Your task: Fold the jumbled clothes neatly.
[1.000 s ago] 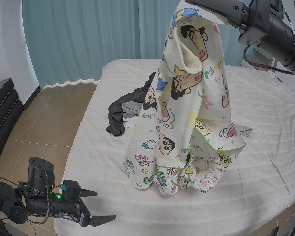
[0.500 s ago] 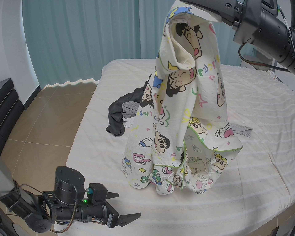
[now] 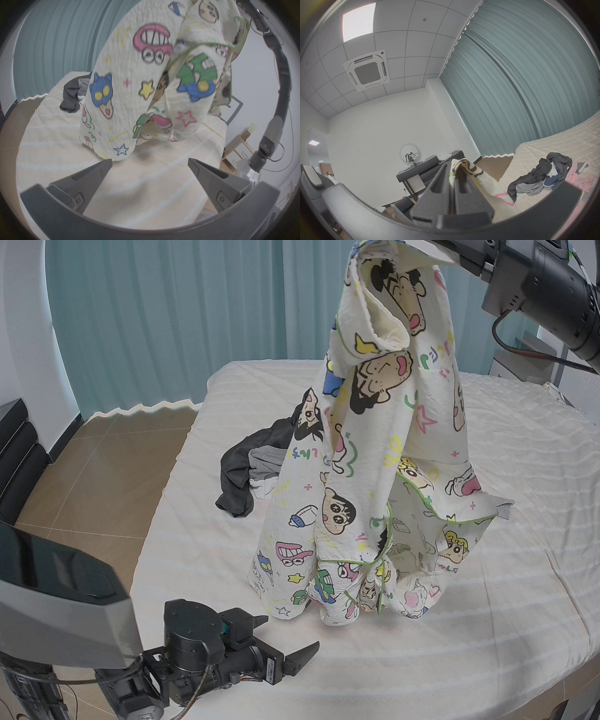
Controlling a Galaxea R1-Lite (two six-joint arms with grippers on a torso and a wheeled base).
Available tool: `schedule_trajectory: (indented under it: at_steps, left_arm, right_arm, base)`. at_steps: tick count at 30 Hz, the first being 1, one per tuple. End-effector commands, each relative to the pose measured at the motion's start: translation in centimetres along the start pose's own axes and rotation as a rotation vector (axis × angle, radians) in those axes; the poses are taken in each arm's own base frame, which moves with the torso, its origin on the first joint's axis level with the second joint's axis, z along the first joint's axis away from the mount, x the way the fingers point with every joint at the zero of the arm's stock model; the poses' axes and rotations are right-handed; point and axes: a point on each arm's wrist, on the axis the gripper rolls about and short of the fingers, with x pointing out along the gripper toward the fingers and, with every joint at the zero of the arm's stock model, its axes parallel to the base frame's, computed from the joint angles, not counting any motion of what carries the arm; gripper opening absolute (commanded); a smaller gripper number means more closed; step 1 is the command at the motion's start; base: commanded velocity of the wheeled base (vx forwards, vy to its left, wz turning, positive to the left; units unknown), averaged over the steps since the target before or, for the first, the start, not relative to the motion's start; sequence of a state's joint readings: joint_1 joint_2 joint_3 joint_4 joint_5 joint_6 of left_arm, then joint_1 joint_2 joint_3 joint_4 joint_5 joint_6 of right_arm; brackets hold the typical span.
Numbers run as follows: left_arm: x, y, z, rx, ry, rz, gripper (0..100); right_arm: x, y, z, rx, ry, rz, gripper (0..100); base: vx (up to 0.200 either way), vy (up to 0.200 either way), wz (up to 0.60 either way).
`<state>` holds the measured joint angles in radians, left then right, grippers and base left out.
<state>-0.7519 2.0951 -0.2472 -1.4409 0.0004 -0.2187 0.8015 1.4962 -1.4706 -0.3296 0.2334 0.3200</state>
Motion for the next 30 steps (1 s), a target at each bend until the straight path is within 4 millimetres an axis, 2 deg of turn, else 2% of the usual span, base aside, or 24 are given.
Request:
schedule_trajectory:
  at_steps: [1, 5, 11, 17, 23, 30]
  left_arm:
    - [2.4, 0.1, -2.2, -0.002, 0.044, 0.045, 100]
    - [4.0, 0.3, -1.9, -0.006, -0.028, 0.152, 100]
    - [5.6, 0.2, -1.4, -0.011, -0.112, 0.19, 100]
    - [7.3, 0.3, -0.8, -0.018, -0.19, 0.305, 100]
    - [8.3, 0.1, 0.6, -0.039, -0.276, 0.359, 100]
    - [8.5, 0.1, 0.9, -0.049, -0.289, 0.355, 100]
  right_arm:
    - [-0.1, 0.0, 0.4, 0.003, -0.012, -0.002, 0]
    - [-0.1, 0.1, 0.4, 0.002, -0.014, -0.001, 0]
    - [-0.1, 0.0, 0.4, 0.003, -0.014, -0.002, 0]
    - [-0.2, 0.1, 0.5, 0.002, -0.017, -0.002, 0]
    - [-0.2, 0.1, 0.5, 0.001, -0.019, -0.001, 0]
    - [-0.4, 0.1, 0.7, -0.001, -0.023, -0.004, 0]
  base:
    - [0.0, 0.0, 0.0]
    - [0.0, 0.0, 0.0]
    - [0.0, 0.0, 0.0]
    - [0.0, 0.0, 0.0]
    - [0.0, 0.0, 0.0]
    - [0.0, 0.0, 0.0]
